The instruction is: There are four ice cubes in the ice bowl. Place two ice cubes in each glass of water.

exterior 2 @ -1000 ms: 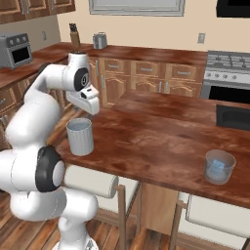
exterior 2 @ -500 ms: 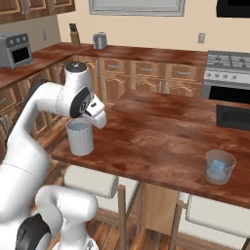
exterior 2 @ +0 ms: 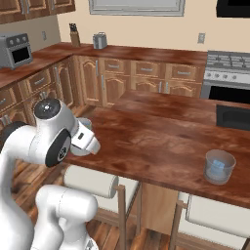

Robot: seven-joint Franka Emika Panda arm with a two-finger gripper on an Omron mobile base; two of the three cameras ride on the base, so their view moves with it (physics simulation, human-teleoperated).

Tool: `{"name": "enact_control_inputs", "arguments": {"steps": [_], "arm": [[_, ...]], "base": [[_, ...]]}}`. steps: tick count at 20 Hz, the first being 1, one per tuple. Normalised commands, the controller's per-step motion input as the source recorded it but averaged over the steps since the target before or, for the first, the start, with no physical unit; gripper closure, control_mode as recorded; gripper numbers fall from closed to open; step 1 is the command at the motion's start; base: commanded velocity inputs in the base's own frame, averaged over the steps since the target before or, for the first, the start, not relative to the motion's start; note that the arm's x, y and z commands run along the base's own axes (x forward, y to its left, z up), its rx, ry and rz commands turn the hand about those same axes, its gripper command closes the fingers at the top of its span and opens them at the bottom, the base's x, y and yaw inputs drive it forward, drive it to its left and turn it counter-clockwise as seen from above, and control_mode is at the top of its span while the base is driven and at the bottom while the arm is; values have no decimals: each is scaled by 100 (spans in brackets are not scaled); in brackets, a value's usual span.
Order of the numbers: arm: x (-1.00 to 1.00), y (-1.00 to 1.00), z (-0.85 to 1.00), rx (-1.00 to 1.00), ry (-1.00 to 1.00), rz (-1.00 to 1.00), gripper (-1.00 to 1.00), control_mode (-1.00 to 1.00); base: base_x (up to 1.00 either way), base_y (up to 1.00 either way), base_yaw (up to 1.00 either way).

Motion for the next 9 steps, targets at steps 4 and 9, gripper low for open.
{"name": "enact_control_inputs", "arguments": {"steps": [4, 9], "arm": [[-69, 0, 0, -17, -6, 2, -100, -100], [-20, -9, -3, -16, -1, 0, -100, -100]], "base": [[0, 0, 0], [0, 0, 0]]}}
